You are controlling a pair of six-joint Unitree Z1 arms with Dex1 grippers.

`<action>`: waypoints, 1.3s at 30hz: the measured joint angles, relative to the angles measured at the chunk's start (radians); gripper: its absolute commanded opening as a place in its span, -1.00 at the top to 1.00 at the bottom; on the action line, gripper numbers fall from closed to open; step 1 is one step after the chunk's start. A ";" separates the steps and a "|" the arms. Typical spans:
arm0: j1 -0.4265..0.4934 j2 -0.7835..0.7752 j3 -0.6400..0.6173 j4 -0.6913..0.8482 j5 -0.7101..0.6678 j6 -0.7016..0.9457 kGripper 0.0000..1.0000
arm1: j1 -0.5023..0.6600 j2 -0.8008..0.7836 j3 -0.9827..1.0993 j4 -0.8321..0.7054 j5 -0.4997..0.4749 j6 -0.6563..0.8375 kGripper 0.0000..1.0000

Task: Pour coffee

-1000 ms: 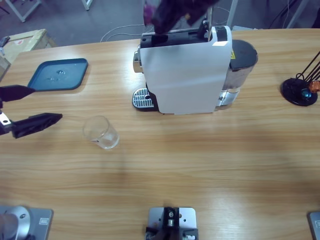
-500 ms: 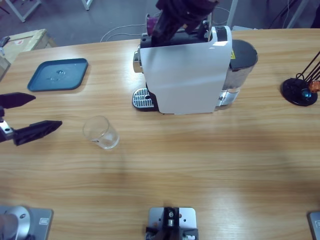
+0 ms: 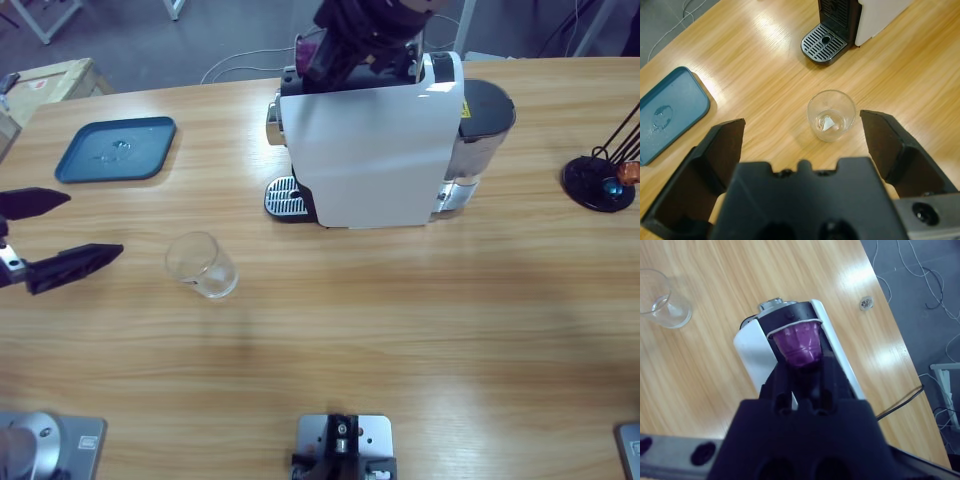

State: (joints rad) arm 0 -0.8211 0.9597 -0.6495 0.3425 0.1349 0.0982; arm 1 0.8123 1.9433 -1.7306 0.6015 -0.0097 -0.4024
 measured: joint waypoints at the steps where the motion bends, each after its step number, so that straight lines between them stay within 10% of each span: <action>1: 0.000 0.000 0.004 0.000 0.000 0.000 -0.98 | -0.001 0.000 0.000 0.003 0.000 0.001 -0.81; 9: 0.000 0.000 0.013 0.000 0.000 0.000 -0.98 | -0.011 -0.001 -0.003 0.007 -0.017 0.002 -0.97; 10: 0.000 0.000 0.014 0.000 0.000 0.000 -0.98 | -0.013 -0.001 -0.004 0.007 -0.018 0.002 -0.77; 12: 0.000 0.000 0.015 0.000 0.000 0.000 -0.98 | -0.016 -0.001 -0.009 0.007 -0.019 0.002 0.68; 13: 0.000 0.000 0.015 0.000 0.000 0.000 -0.98 | -0.017 -0.001 -0.010 0.007 -0.019 0.003 1.00; 26: 0.000 -0.007 -0.002 0.001 0.000 0.000 -0.99 | 0.081 -0.201 -0.015 0.089 0.119 0.224 1.00; 39: 0.000 -0.002 -0.061 0.085 -0.001 -0.004 -0.99 | 0.087 -0.628 0.525 -0.268 -0.373 0.714 1.00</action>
State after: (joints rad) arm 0 -0.8214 0.9577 -0.7104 0.4277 0.1340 0.0944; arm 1 0.8988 1.3153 -1.2058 0.3333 -0.3824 0.3112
